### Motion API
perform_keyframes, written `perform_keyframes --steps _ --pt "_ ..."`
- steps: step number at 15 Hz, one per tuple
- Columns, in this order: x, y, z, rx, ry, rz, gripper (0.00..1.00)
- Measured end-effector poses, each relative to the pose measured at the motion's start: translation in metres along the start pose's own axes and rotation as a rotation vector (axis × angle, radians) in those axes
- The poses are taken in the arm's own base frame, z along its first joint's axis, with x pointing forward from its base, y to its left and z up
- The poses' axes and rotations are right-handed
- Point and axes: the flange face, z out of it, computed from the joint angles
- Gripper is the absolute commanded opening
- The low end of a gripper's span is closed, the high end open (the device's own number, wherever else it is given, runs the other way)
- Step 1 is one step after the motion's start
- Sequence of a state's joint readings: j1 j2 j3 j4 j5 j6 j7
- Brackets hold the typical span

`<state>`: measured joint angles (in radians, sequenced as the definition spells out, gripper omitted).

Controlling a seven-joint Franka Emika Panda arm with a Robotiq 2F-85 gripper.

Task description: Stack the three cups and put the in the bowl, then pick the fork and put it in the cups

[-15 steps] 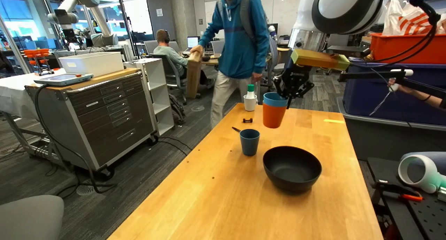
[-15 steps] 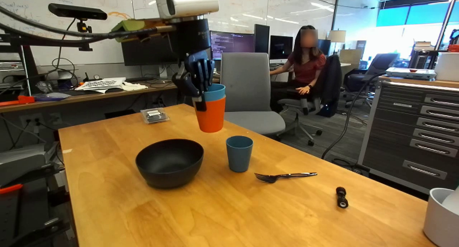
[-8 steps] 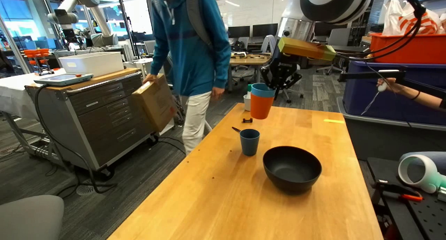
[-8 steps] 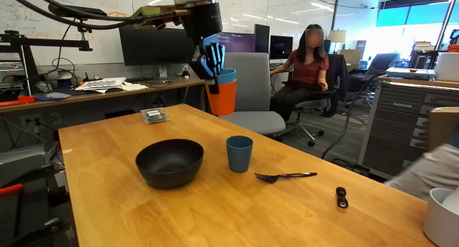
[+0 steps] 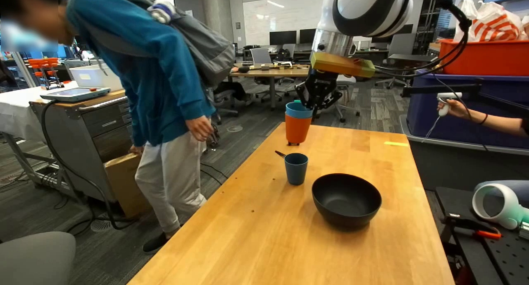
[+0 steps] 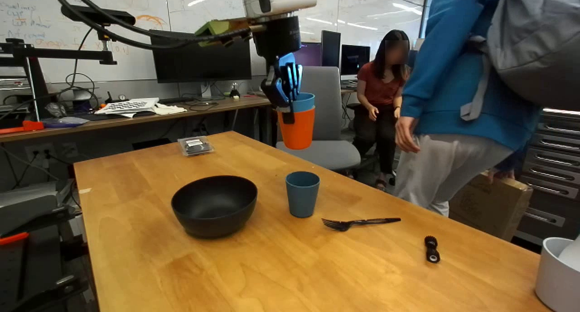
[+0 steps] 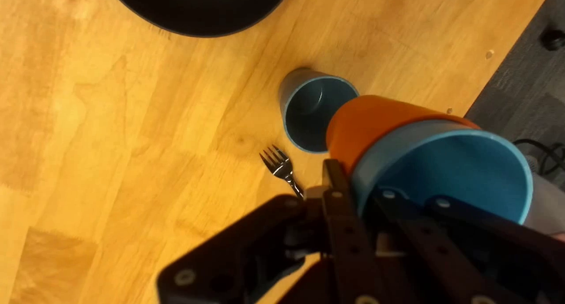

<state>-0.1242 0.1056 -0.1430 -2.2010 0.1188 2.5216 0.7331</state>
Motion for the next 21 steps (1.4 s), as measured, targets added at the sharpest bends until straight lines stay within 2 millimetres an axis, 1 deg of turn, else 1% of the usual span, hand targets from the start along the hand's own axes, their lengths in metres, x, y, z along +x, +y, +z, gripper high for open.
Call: perform_keyframes --steps 4,9,13,18,21 --pt "0.008 -0.007 0.023 -0.017 -0.014 0.013 0.02" --pt "0.013 -0.010 0.049 -0.043 -0.032 0.021 0.02" --pt "0.016 -0.008 0.061 -0.060 -0.039 0.026 0.02" --pt "0.022 0.002 0.073 -0.082 -0.044 0.043 0.02" --pt "0.023 0.006 0.081 -0.097 -0.051 0.047 0.02"
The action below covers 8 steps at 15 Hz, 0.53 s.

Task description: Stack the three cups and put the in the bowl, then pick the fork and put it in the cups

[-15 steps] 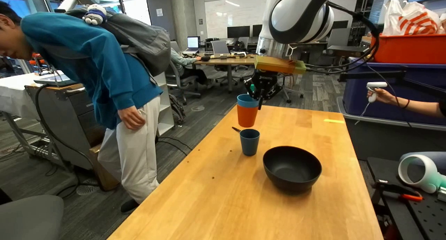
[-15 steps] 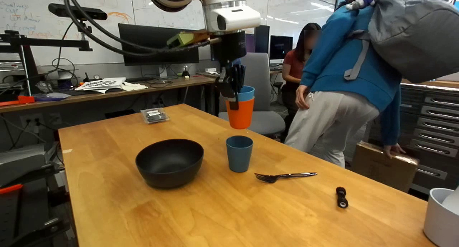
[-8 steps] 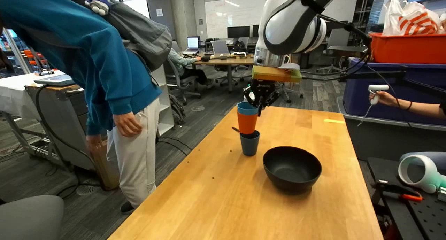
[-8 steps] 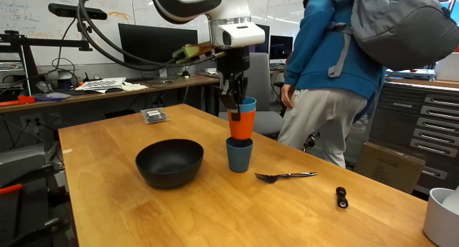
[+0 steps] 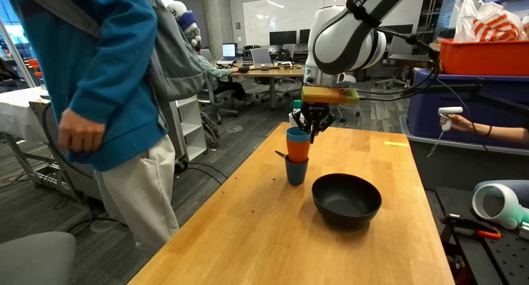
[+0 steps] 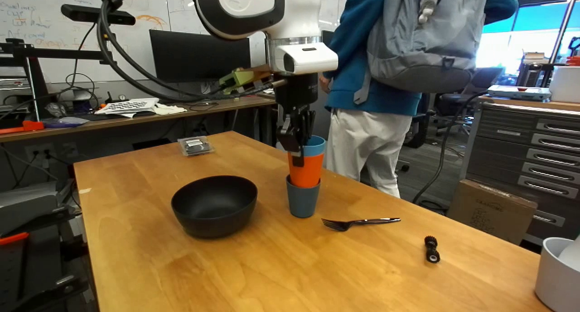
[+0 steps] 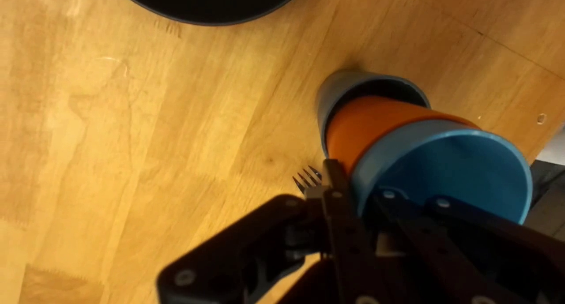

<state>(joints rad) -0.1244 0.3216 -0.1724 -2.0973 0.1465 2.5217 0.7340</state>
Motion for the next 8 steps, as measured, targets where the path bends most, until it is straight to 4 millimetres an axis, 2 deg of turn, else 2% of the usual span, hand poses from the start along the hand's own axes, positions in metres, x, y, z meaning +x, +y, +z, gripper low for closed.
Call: perform_keyframes --steps 6,8 --pt "-0.003 0.005 0.019 -0.025 -0.021 0.008 0.02" --pt "-0.003 0.006 0.025 -0.032 -0.025 0.008 0.07"
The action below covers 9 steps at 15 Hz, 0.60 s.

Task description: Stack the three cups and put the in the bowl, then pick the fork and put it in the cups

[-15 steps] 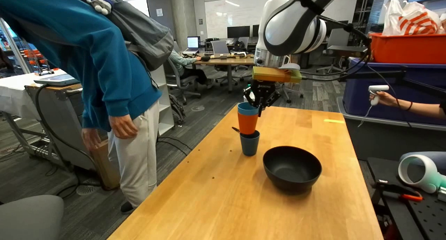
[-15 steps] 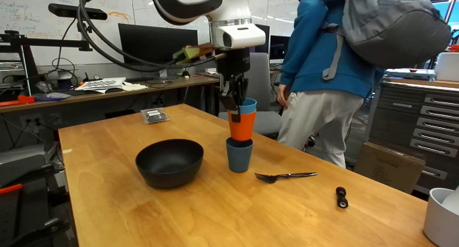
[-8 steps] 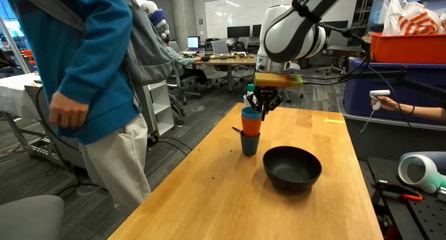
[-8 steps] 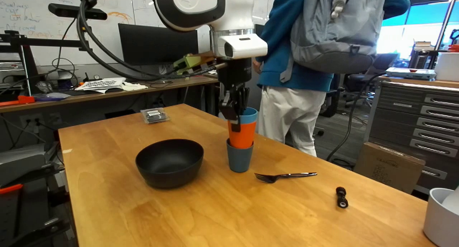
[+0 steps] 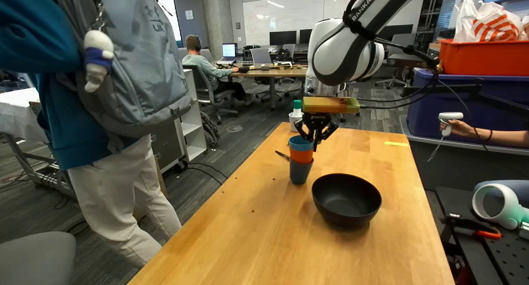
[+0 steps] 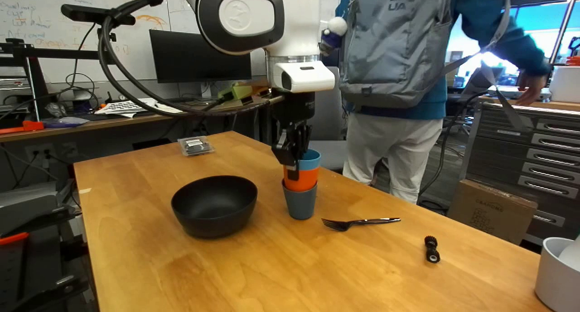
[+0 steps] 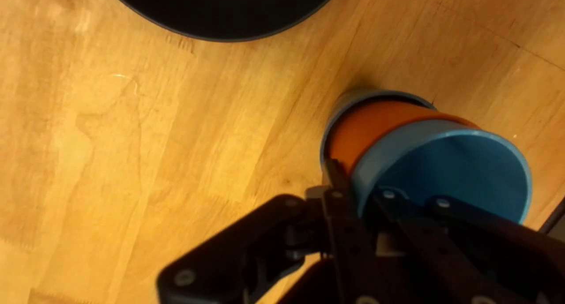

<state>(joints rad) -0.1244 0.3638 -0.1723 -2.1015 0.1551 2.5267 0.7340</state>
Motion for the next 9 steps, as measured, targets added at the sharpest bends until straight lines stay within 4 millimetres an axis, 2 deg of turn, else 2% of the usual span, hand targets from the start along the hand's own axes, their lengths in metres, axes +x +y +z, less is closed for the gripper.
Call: perform_keyframes --steps 1,2,9 --pt "-0.0002 0.0004 0.0030 -0.003 -0.001 0.000 0.17" --pt "-0.0003 0.0007 0.0054 -0.005 -0.001 0.000 0.35" --pt "-0.0007 0.0004 0.0112 -0.006 0.003 -0.002 0.87"
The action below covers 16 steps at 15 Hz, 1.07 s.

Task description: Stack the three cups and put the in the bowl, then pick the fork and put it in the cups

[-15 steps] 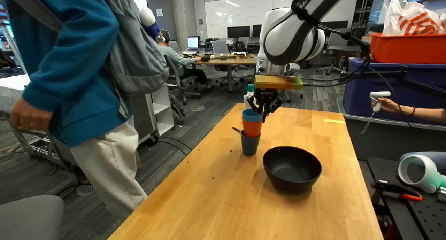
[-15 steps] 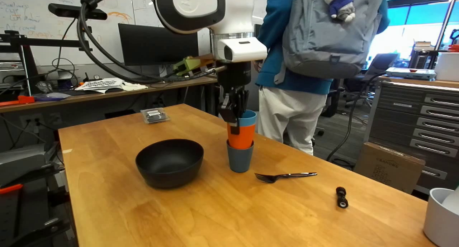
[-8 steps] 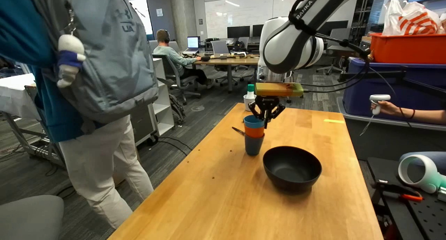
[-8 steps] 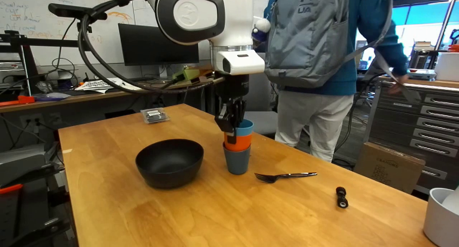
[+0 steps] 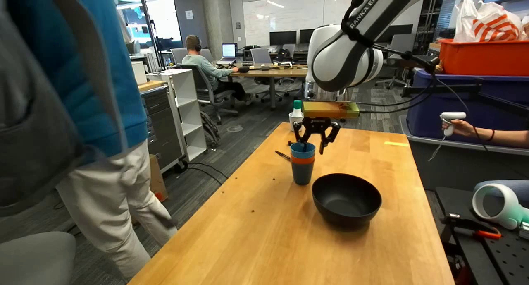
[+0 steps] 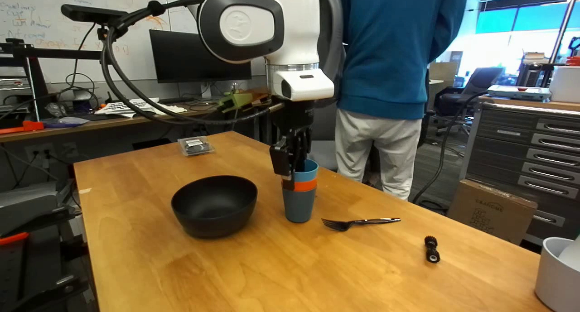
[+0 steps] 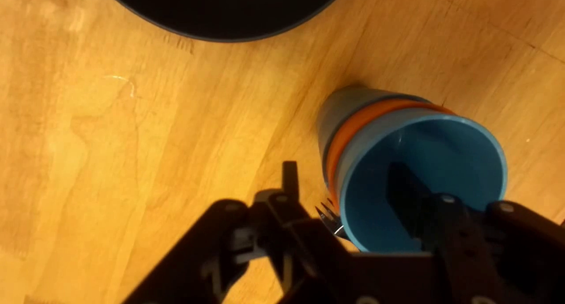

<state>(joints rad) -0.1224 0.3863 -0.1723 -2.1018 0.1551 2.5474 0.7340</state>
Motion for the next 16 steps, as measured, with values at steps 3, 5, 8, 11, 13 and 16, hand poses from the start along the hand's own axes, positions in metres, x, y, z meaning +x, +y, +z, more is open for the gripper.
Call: perform_keyframes --steps 3,5,8,11,13,16 --pt "-0.001 -0.001 0.000 -0.001 -0.001 -0.003 1.00" --pt "-0.003 -0.001 0.001 -0.002 -0.002 -0.006 1.00" --pt "-0.005 0.001 0.004 -0.008 -0.008 -0.007 1.00" --pt "-0.008 0.004 0.009 -0.017 -0.015 -0.006 0.88" --pt "-0.010 0.007 0.012 -0.025 -0.021 -0.005 0.85" --pt "-0.010 0.010 0.016 -0.031 -0.024 -0.002 0.58"
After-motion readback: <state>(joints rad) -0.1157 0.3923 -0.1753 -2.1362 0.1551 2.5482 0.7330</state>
